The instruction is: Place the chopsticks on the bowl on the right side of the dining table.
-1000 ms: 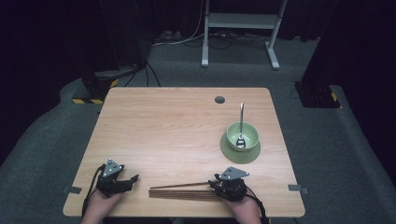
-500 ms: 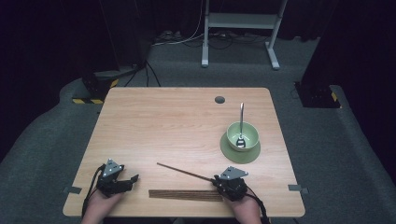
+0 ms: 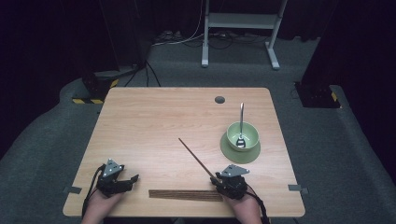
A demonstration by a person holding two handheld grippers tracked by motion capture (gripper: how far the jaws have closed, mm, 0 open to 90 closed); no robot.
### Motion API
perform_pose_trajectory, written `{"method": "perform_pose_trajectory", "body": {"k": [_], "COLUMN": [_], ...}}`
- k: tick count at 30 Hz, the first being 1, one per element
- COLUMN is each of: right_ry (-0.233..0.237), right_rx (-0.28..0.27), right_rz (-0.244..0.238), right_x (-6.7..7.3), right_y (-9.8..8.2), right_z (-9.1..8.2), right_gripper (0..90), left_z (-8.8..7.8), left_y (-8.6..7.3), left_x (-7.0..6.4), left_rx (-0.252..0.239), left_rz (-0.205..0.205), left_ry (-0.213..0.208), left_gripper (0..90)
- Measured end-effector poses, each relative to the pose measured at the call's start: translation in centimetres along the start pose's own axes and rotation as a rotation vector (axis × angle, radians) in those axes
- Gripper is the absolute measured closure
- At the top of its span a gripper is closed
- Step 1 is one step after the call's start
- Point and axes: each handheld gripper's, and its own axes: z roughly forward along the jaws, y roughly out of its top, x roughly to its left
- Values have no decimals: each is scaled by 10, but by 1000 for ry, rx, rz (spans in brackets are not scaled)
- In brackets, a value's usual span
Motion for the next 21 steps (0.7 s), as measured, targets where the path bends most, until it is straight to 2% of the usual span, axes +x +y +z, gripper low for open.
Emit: {"method": "perform_pose_trajectory", "body": {"k": [8, 10, 13, 15, 21], "right_ry": [-24, -39, -56, -62, -71], "right_rx": [0, 1, -2, -3, -1], "right_rz": [-35, -46, -27, -31, -37], "right_x": [3, 4, 3, 4, 5], "right_y": [2, 2, 2, 2, 2], "right_z": [4, 4, 4, 4, 4], "right_gripper": [644, 683, 743, 774, 823], "left_z": [0, 0, 0, 0, 0], "left_y": [0, 0, 0, 0, 0], "left_x": [0, 0, 0, 0, 0], "left_rx": [0, 0, -1, 0, 0], "left_rz": [0, 1, 2, 2, 2], "left_ry": [0, 0, 0, 0, 0], "left_gripper": [242, 243, 243, 243, 243]}}
